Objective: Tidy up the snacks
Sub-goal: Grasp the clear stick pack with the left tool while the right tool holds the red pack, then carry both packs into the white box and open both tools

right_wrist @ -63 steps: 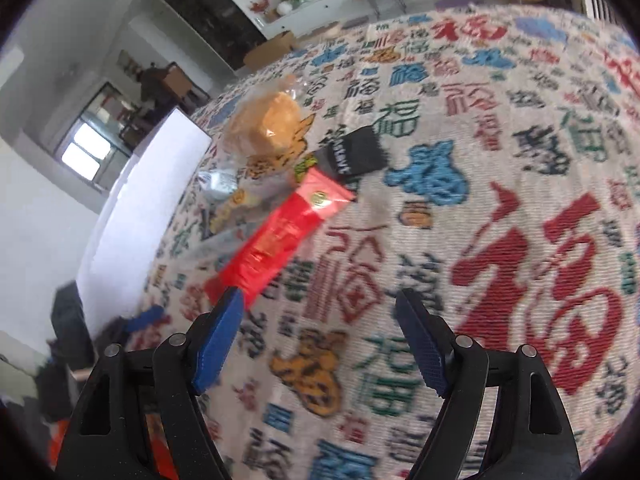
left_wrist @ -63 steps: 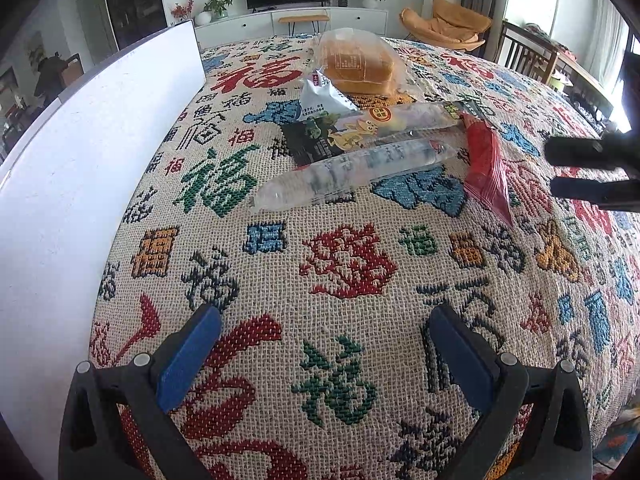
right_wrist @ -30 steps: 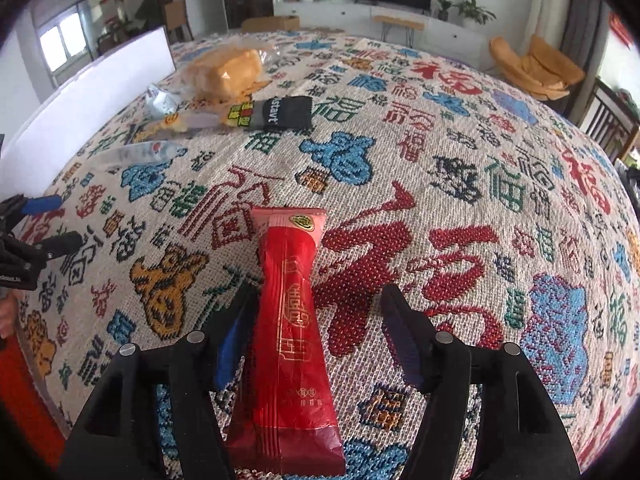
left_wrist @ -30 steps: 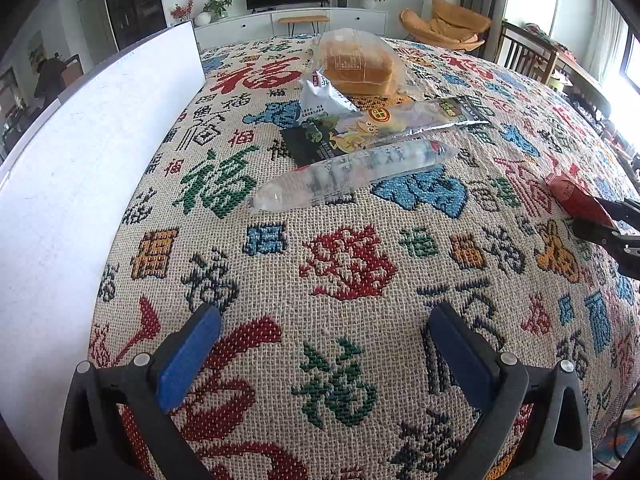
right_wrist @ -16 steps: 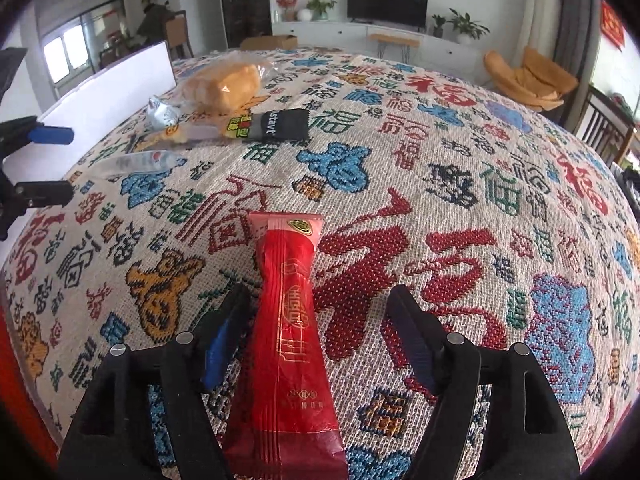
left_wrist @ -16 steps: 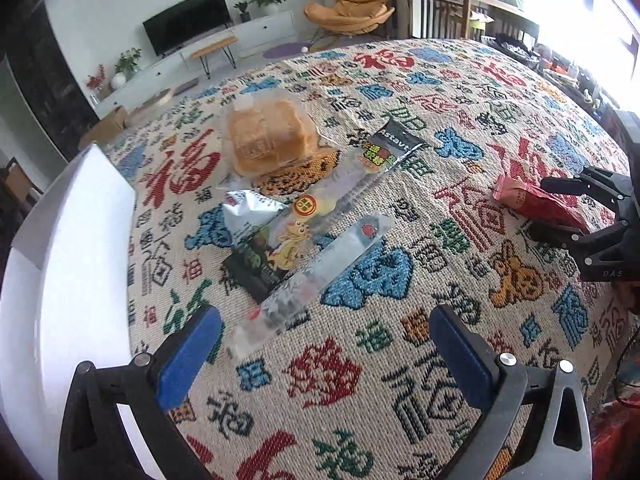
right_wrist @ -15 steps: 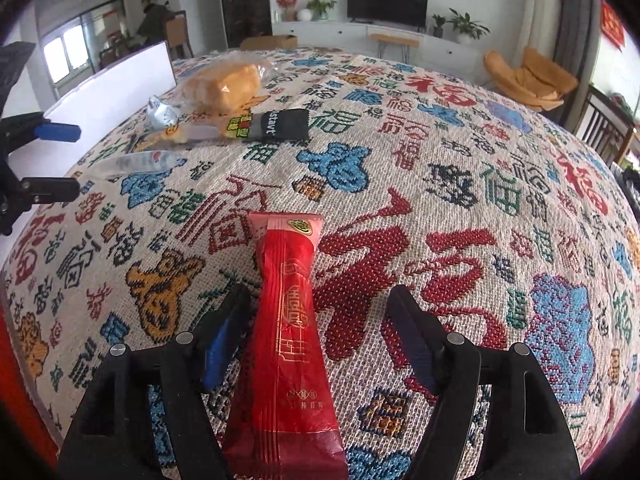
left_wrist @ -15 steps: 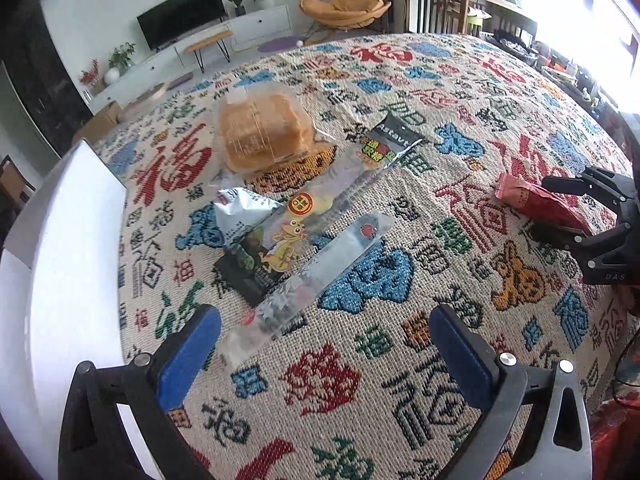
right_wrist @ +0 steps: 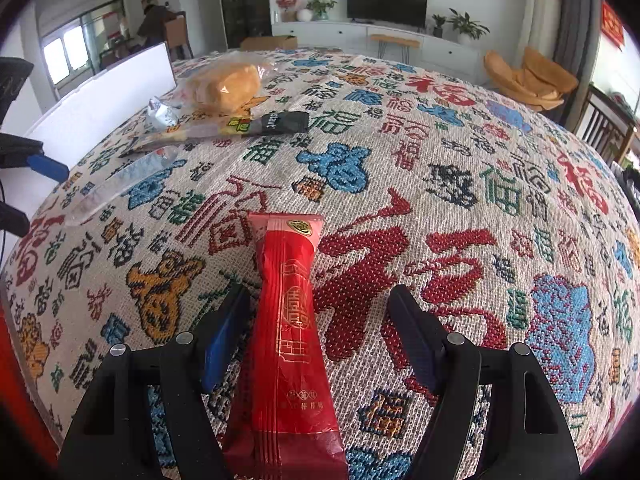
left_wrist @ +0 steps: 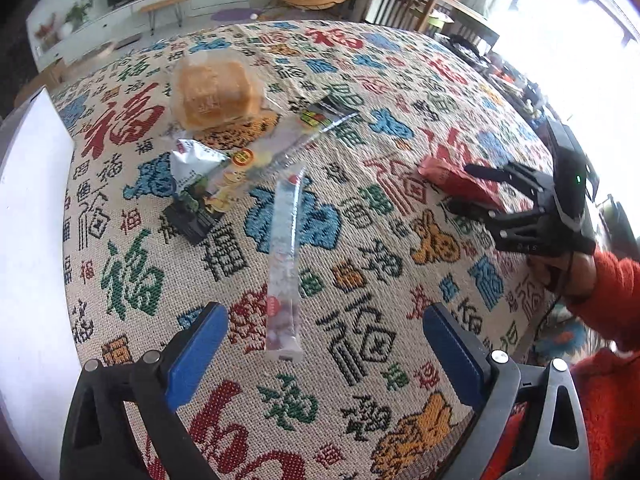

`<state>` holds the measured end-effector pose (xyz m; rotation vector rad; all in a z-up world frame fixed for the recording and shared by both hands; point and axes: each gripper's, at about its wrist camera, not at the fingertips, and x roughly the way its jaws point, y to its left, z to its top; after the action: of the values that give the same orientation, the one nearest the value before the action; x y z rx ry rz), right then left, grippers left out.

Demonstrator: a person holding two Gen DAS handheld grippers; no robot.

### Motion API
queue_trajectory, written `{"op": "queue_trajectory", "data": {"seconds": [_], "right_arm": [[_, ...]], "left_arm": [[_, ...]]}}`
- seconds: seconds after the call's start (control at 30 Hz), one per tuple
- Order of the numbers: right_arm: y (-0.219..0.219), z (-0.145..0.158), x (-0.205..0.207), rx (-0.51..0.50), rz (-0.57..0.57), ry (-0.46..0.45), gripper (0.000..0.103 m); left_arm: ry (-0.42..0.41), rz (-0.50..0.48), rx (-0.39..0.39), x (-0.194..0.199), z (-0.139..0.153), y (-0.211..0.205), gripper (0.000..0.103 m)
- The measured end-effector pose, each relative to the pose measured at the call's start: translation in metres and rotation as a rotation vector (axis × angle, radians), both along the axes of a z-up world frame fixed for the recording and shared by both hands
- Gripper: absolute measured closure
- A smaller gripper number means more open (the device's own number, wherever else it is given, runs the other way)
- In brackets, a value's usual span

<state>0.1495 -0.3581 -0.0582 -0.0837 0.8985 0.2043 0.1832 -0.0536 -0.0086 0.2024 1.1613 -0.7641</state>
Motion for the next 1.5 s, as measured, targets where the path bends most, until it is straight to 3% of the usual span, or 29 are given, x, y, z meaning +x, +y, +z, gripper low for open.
{"op": "queue_trajectory", "data": {"seconds": [0.1, 0.2, 0.3, 0.37, 0.4, 0.43, 0.47, 0.6, 0.77, 0.9, 1.03, 1.13, 1.23, 1.3, 1.37, 1.43, 1.5], "right_arm": [[0.0, 0.0, -0.001, 0.0, 0.0, 0.0, 0.028], [0.001, 0.0, -0.001, 0.002, 0.0, 0.0, 0.028], [0.001, -0.001, 0.0, 0.004, 0.0, 0.0, 0.028], [0.001, -0.001, 0.0, 0.004, 0.0, 0.0, 0.028], [0.001, -0.001, 0.0, 0.004, 0.0, 0.0, 0.028], [0.001, -0.001, 0.0, 0.004, 0.0, 0.0, 0.028], [0.001, -0.001, 0.0, 0.004, 0.001, 0.0, 0.028], [0.001, -0.001, 0.0, 0.005, 0.001, 0.0, 0.028], [0.001, 0.0, 0.002, 0.018, 0.02, 0.016, 0.024], [0.001, 0.016, 0.022, 0.059, 0.052, 0.183, 0.025], [0.018, 0.023, 0.038, -0.014, 0.103, 0.321, 0.026], [0.029, 0.022, 0.043, -0.086, 0.13, 0.364, 0.026], [0.032, 0.022, 0.048, -0.094, 0.125, 0.39, 0.026], [0.032, 0.024, 0.051, -0.093, 0.118, 0.398, 0.027], [0.03, 0.026, 0.053, -0.082, 0.11, 0.412, 0.028], [0.03, 0.025, 0.056, -0.075, 0.102, 0.426, 0.028], [0.031, 0.022, 0.055, -0.088, 0.107, 0.436, 0.035]], "left_arm": [[-0.018, 0.062, 0.021, 0.014, -0.008, -0.012, 0.006], [-0.077, 0.096, 0.124, 0.02, -0.024, -0.025, 0.02], [-0.103, 0.097, 0.182, 0.018, -0.036, -0.033, 0.038], [-0.119, 0.099, 0.213, 0.014, -0.042, -0.035, 0.063], [-0.122, 0.107, 0.203, 0.011, -0.042, -0.034, 0.065], [-0.127, 0.126, 0.192, 0.01, -0.041, -0.031, 0.077], [-0.123, 0.149, 0.181, 0.009, -0.039, -0.026, 0.083], [-0.086, 0.229, 0.068, -0.001, -0.034, 0.002, 0.085], [-0.093, 0.301, -0.018, -0.028, -0.021, 0.033, 0.085], [-0.117, 0.332, -0.051, -0.044, -0.007, 0.05, 0.085], [-0.098, 0.315, -0.009, -0.046, -0.015, 0.05, 0.084], [-0.088, 0.292, 0.055, -0.048, -0.026, 0.045, 0.083], [-0.083, 0.29, 0.103, -0.044, -0.034, 0.04, 0.076], [-0.081, 0.28, 0.137, -0.041, -0.039, 0.034, 0.063], [-0.104, 0.264, 0.169, -0.042, -0.041, 0.027, 0.039], [-0.123, 0.24, 0.182, -0.044, -0.043, 0.02, 0.041], [-0.139, 0.221, 0.182, -0.046, -0.043, 0.016, 0.065]]}}
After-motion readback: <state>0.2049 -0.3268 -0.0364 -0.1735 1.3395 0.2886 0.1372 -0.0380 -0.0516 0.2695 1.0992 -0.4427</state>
